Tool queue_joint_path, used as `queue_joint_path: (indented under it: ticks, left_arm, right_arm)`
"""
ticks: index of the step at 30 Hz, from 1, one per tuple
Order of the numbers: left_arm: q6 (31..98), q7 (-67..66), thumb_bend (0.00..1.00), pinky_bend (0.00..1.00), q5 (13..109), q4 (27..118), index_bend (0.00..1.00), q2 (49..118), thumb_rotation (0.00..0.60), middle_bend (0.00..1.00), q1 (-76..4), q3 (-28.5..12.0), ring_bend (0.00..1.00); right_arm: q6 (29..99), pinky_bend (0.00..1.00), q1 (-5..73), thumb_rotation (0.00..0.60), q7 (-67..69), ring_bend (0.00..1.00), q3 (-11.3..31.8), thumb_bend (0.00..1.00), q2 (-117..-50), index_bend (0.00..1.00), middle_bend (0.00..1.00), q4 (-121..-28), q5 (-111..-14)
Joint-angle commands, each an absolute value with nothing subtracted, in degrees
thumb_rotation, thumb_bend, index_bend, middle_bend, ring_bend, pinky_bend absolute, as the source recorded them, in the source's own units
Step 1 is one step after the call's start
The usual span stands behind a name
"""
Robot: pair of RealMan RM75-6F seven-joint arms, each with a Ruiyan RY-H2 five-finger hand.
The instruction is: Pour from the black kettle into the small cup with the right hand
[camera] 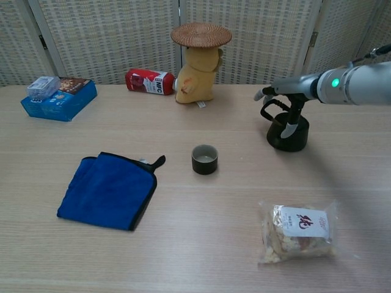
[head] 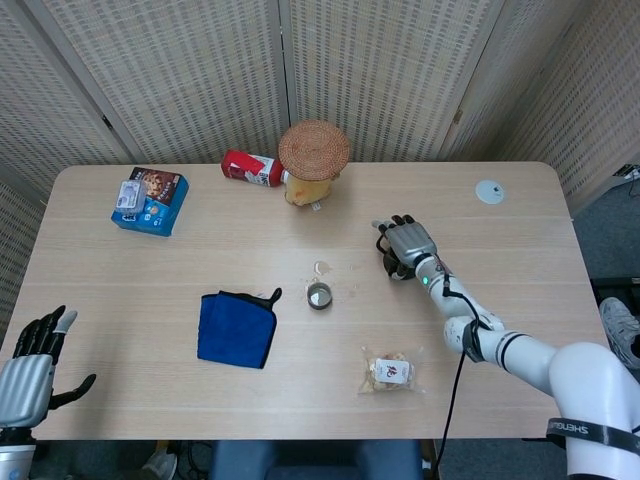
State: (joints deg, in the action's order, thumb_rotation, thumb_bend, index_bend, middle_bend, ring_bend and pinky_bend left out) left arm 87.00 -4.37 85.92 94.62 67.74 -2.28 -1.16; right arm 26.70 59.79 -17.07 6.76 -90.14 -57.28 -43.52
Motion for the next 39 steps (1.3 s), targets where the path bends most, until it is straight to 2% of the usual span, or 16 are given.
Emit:
queue_joint_path:
  ticks: [1,12,20,29,39]
  left_arm:
    - [87.1,-4.4,0.22,0.0,85.9,94.6,0.03,67.8,0.6,0.0,-2.2,-1.2,0.0]
    - [87.1,-4.6,0.22,0.0,86.2,94.7,0.03,67.8,0.6,0.0,-2.2,-1.1,0.0]
    - [87.1,-4.8,0.22,0.0,86.4,94.9,0.03,67.7,0.6,0.0,-2.3,-1.1,0.0]
    - [87.1,-4.8,0.22,0.0,86.6,95.1,0.03,67.6,0.6,0.0,-2.4,-1.2,0.0]
    - [87.3,-4.0,0.22,0.0,87.0,95.0,0.03,67.6,0.6,0.0,-2.4,-1.1,0.0]
  right_arm:
    - [27.0,0.07,59.9,0.6,-17.2,0.02,6.5,0.04,-90.4,0.07,0.18,-57.1,-43.1]
    - [30.2,0.07,58.7,0.6,-17.0,0.17,5.8,0.04,-87.7,0.07,0.33,-61.6,-43.8]
    - [32.6,0.07,57.0,0.6,-15.8,0.27,5.6,0.04,-84.6,0.07,0.38,-66.0,-45.6]
    - [37.2,0.07,53.9,0.6,-15.3,0.32,5.0,0.04,-78.4,0.07,0.41,-75.1,-49.4]
    - [44.0,0.07,48.6,0.6,-16.5,0.34,2.2,0.04,-70.6,0.07,0.41,-86.2,-54.1]
